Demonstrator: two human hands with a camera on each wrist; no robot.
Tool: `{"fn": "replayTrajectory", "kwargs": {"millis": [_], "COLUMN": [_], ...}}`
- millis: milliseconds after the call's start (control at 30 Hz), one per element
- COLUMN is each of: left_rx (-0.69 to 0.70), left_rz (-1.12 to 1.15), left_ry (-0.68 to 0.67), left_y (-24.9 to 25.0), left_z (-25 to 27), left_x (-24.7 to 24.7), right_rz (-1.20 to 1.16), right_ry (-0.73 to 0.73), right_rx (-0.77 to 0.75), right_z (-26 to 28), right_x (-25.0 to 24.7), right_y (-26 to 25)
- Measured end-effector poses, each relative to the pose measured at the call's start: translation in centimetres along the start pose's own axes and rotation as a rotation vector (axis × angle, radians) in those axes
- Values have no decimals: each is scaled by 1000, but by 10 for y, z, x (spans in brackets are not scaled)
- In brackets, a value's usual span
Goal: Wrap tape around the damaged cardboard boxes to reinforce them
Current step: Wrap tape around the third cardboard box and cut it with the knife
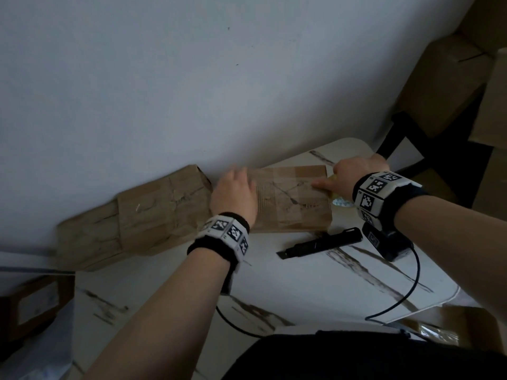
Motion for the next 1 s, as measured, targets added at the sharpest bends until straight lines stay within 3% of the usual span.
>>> {"fn": "replayTrajectory", "kwargs": {"millis": [67,133,200,633,767,833,1000], "left_rx": [169,186,159,382,354,308,220], "left_rz": [-135,-200,-233,-313,-309,-267,-227], "left_ry": [-147,-317,-371,-325,-314,-319,-272], "left_y": [24,26,23,85,90,95,113], "left_z": [12,21,22,41,39,39,37], "left_x": [27,52,59,75,74,72,77], "right_rz": [-13,-23,-17,-34,-54,-131,-615], "right_ry": [0,4,12,11,27,40,85], "right_rx": [-3,-5,-8,-57,-118,-143,-213], "right_z": [1,2,2,-2,-5,-8,-12], "right_x": [1,0,0,6,9,10,4], "right_y": [0,0,0,1,-1,0,12]}}
Point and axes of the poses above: each hand's wrist, its own z-axis away from the middle knuckle, its own x-axis out of the palm, y = z × x, the point moved 10 cm from there along -z, towards the middle knuckle, and after that the axes turned 1 degree about z, right-handed, at the moved point
